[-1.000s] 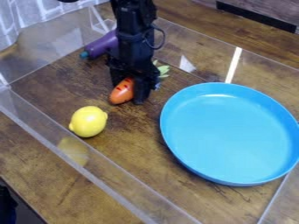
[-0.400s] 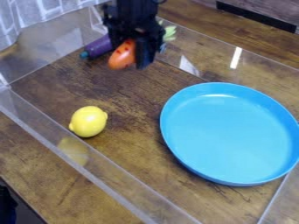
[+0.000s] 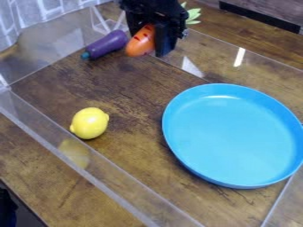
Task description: Move the carrot to the right side
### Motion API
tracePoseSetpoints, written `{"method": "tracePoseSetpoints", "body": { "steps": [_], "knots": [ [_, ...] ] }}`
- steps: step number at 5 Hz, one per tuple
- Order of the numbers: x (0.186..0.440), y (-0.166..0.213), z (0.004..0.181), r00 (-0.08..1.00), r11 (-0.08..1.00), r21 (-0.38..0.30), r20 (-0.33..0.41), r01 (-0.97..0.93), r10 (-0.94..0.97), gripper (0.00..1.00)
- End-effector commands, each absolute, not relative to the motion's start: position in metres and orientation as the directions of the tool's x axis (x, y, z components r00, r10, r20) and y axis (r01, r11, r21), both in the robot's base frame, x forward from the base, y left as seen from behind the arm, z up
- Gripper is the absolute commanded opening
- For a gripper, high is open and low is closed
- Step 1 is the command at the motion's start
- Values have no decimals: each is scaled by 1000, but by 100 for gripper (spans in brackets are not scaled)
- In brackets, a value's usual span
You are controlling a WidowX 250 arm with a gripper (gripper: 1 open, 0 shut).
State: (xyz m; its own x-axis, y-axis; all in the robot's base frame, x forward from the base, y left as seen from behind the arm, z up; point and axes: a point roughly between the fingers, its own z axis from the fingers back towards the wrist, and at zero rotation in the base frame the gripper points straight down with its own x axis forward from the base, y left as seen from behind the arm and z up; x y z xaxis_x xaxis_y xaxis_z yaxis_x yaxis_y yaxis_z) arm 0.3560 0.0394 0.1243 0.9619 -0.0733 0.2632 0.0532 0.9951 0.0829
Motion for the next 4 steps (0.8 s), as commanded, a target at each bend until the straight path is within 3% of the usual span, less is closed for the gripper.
{"method": "tracePoseSetpoints", "body": {
  "steps": [1, 4],
  "knots": [
    [357, 26, 129, 949, 991, 91, 291, 95, -118, 0],
    [351, -19, 121, 933, 973, 85, 276, 215, -230, 0]
  ]
}}
